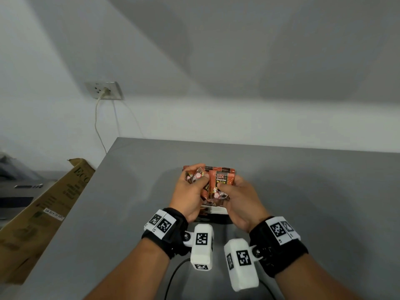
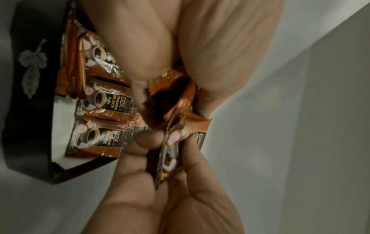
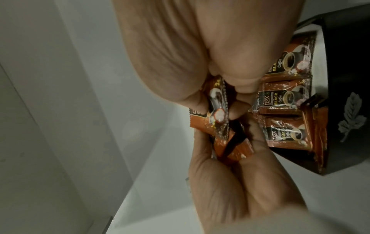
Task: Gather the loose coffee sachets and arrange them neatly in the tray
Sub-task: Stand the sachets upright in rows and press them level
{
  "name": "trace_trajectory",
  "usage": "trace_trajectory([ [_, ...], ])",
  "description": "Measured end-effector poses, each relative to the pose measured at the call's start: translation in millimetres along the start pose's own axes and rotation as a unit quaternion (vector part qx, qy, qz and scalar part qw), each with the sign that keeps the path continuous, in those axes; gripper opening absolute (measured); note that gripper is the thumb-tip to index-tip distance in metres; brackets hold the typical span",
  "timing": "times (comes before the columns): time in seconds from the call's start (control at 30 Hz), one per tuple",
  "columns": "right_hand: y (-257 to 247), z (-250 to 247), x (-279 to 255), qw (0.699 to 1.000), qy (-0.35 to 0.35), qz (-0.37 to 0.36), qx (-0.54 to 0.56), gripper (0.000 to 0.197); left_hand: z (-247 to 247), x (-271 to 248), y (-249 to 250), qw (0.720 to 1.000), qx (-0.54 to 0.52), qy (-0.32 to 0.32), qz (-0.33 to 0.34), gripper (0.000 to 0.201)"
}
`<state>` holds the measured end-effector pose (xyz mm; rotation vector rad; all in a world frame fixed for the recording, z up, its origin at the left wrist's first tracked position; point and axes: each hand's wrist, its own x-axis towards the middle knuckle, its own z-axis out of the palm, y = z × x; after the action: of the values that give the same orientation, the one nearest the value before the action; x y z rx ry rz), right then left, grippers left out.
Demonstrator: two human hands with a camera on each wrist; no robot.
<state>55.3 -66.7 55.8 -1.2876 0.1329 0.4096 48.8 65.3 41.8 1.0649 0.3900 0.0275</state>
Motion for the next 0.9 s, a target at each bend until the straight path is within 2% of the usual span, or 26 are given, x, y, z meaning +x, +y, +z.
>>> trace_trajectory([
  [0.07,-4.8,-5.0,6.5,0.995,0.034,-0.022,-0.086,0.027,-6.3,1.4,7.8,0.998,0.056,-0.016,-0.017,0.029],
  [0.13,-14.3,-9.9,10.7,0.978,0.041,-0.048,-0.199,0.024,-11.5,3.4,13.0,0.993,0.115,-0.035,-0.011,0.033],
  [0.17,-19.4,-11.8,12.5,0.974,0.046,-0.055,-0.216,0.022,-12.9,3.9,15.2,0.991,0.132,-0.035,-0.004,0.034],
  [0.2,-23.0,-14.9,14.2,0.975,0.058,-0.060,-0.204,0.021,-13.5,3.6,17.2,0.991,0.135,-0.027,0.002,0.035],
  [0.27,-26.9,-20.5,16.4,0.991,0.083,-0.041,-0.101,0.019,-13.7,2.5,19.3,0.995,0.101,0.001,0.011,0.039],
  [0.33,-22.7,-21.7,15.7,0.998,0.061,-0.003,-0.015,0.020,-12.2,0.9,17.7,0.998,0.069,0.008,0.012,0.040],
  [0.47,-6.6,-5.1,7.2,1.000,0.000,0.019,-0.008,0.025,0.2,-2.7,3.6,0.998,0.065,-0.002,0.013,0.043],
  [0.63,-13.2,-9.5,11.4,0.998,0.047,-0.001,0.035,0.026,-2.4,-2.2,4.1,0.998,-0.010,-0.021,-0.054,0.044],
  [0.77,-9.7,-18.5,7.3,0.998,0.037,0.019,0.047,0.028,-4.7,1.2,9.4,0.999,-0.041,0.015,-0.014,0.045],
  [0.83,-2.7,-14.1,2.3,0.998,0.006,0.045,0.052,0.024,-2.4,1.4,10.0,0.999,-0.025,0.027,0.006,0.048],
  [0.9,3.2,-7.3,-0.1,0.999,-0.001,0.037,0.032,0.022,-1.3,1.2,8.8,1.000,-0.002,0.028,0.014,0.051],
])
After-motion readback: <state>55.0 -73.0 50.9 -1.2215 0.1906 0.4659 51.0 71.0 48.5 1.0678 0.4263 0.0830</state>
